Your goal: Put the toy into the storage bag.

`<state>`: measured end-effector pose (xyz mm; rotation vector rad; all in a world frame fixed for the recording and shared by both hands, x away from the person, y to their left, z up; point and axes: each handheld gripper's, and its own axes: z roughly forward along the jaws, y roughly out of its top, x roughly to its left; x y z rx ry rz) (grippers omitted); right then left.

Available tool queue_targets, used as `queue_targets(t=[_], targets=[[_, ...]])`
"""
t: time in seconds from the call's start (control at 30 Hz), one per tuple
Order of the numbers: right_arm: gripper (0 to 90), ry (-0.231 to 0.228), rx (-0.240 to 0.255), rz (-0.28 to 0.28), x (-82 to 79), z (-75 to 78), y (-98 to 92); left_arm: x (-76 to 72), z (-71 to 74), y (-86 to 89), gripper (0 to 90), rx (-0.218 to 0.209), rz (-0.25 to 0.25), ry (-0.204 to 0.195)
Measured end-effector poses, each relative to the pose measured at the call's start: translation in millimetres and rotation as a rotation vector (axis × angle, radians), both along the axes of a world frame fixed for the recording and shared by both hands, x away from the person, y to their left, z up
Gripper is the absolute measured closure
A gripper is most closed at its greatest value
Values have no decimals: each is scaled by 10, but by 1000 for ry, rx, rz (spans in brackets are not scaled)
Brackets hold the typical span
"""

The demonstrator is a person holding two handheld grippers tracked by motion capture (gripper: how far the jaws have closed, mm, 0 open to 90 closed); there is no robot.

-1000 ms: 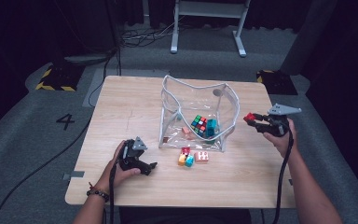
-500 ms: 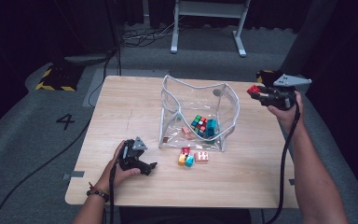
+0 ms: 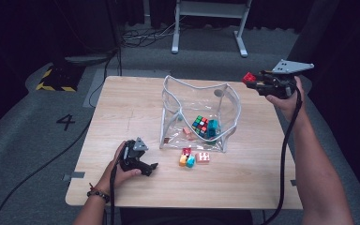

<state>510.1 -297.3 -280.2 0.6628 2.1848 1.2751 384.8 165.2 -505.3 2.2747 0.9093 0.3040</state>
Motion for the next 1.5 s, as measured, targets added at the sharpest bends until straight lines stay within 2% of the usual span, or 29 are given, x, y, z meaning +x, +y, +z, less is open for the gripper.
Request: queue_targets(t=[0.07,0.1,0.17,0.2,0.3,0.33,0.37,0.57,0.7,0.87,0.97,1.0,1.1,1.2,1.23,1.27,1.3,1.37,1.4,1.5], targets=[[595,-23,-47,21,-5,13,98,0,0,0,1,0,0,0],[595,-14,-60,55,-19,21,193,0,0,0,0,0,0,0],[596,-14,-59,68,-23,24,224,0,0,0,0,0,0,0],[596,-11,-62,102,-32,31,314,0,0,0,1,0,0,0],[595,-9,-58,125,-41,32,380,0,0,0,0,0,0,0],[596,-3,-47,159,-45,27,459,0,0,0,0,0,0,0],[596,-3,-47,159,-45,27,459,0,0,0,0,0,0,0],[596,19,-94,222,-34,-11,722,0,0,0,1,0,1,0],[596,35,-117,233,-17,-31,805,-1,0,0,1,0,1,1],[595,51,-172,258,5,-72,953,0,0,0,1,0,0,0],[595,55,-188,268,12,-88,1015,-1,-2,-1,0,-2,2,-2],[595,63,-212,277,21,-102,1061,-1,0,0,1,0,0,1],[595,71,-230,283,33,-120,1099,-1,0,0,0,0,0,0],[595,85,-274,282,52,-137,1140,0,0,0,1,0,0,1],[595,100,-307,279,66,-150,1161,-1,0,0,0,0,1,1],[595,100,-307,279,66,-150,1161,-1,0,0,0,0,0,0],[595,120,-345,275,81,-166,1170,-1,0,0,0,-1,1,0],[595,126,-352,278,86,-174,1169,0,1,1,1,2,-1,0],[595,135,-374,277,85,-180,1163,-1,0,-1,1,0,1,0],[595,152,-400,280,81,-198,1110,-1,0,0,1,-1,1,0]])
